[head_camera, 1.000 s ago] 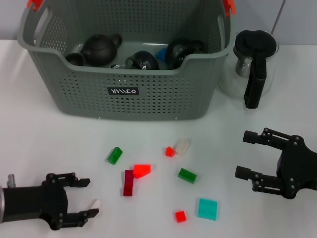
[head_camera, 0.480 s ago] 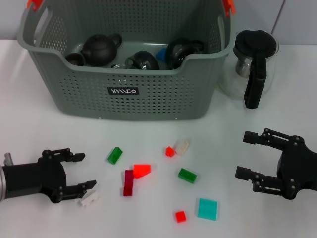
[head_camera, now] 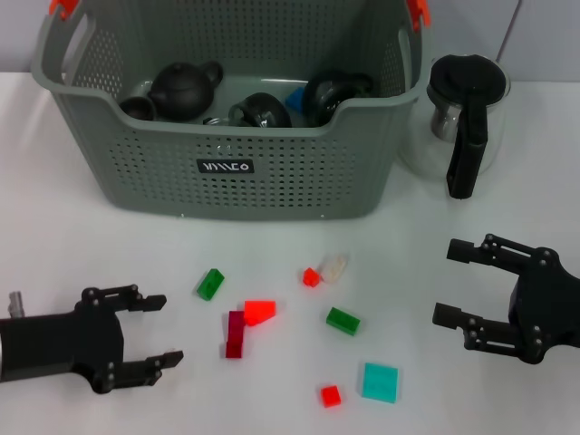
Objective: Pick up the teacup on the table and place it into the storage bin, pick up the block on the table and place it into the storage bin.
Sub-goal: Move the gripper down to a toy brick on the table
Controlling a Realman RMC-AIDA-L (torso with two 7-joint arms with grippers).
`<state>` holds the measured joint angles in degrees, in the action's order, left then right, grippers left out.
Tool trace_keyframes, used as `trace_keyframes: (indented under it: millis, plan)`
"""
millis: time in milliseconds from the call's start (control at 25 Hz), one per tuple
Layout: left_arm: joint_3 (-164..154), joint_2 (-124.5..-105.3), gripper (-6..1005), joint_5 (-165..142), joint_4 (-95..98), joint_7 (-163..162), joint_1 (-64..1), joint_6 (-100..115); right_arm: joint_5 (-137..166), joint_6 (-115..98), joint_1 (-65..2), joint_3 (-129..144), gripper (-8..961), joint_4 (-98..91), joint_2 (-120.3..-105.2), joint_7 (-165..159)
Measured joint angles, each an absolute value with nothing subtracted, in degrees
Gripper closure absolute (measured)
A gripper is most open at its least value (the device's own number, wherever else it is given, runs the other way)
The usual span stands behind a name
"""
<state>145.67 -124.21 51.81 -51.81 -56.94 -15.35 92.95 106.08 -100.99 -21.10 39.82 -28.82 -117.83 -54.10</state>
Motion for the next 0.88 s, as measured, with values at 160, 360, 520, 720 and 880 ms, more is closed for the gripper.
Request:
trace_keyframes:
  millis: [160,360,520,720,880]
  plan:
    - [145.36,-124.28,278,51.73,-51.53,-55.49,-14.39,92.67,105.99,-100.99,-21.12,39.81,128,-28.82,-117.80,-54.14]
    - [145.37,-124.07,278,50.80,-50.96,-54.67,-14.04,92.55,105.99,-100.99,-21.15,39.81,128,-28.83,-117.77,-54.15]
    - [145.35,-124.05,278,49.74,-50.95,-54.66,-14.07,91.83,106.01,-100.99,-21.14,39.78,128,-28.83,-117.77,-54.14]
    - [145.41,-124.23,279,48.75,-50.38,-54.80,-14.54,89.05,106.10,-100.99,-21.11,39.58,128,-28.83,-117.77,-54.14]
    - [145.40,-124.35,279,48.74,-49.76,-54.85,-14.95,86.20,106.13,-100.98,-21.09,39.55,129,-28.83,-117.77,-54.13]
